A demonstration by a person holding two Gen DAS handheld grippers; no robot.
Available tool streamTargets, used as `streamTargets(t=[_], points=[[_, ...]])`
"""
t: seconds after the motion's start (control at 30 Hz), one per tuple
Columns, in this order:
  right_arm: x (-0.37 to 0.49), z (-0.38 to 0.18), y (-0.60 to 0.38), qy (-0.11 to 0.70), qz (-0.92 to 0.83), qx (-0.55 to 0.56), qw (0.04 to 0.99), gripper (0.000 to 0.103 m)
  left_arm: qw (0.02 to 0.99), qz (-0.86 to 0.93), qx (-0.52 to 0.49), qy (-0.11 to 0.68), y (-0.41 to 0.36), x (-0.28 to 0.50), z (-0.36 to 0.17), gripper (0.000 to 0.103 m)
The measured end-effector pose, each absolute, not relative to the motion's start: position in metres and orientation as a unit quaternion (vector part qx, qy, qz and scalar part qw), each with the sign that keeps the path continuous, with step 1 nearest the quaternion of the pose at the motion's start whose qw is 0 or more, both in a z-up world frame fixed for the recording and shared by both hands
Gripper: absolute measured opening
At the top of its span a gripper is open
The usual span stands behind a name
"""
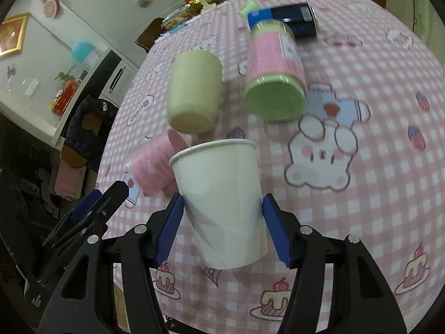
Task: Flip cup upside down
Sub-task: 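Lift the white paper cup with the right gripper and carry it toward the left gripper, then grasp the white paper cup with the left gripper while the right gripper releases it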
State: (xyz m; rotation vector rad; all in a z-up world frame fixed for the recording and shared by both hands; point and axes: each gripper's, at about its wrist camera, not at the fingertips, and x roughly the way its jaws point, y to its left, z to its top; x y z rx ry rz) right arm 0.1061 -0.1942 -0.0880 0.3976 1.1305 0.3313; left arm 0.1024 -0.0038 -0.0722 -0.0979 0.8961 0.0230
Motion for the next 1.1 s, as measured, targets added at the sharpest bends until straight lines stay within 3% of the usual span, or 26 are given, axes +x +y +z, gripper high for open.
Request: streamTargets(t=[0.13,0.4,0.77,1.1], points=[[0.106,-0.094,-0.197,0.530,0.154,0.201,0.809,0.057,0.897,0.011,-0.045,0.439,-0.007,0.103,-0.078,0.087],[0.091,-0.084,-0.211,0.506,0.170,0.220,0.817,0.070,0.894,-0.002,-0.057,0.445,-0.016,0.101,-0.081,0.087],[0.070,-0.052,-0.256,0.407,0.134,0.093,0.899,0.073,0.897,-0.013,-0.048,0.440,-0.067,0.100,-0.074,0.087],[0.094,-0.074,-0.281,0.424,0.182,0.069,0.885,0.077,0.896,0.026,-0.022,0.443,-0.110,0.117,-0.081,0.087]])
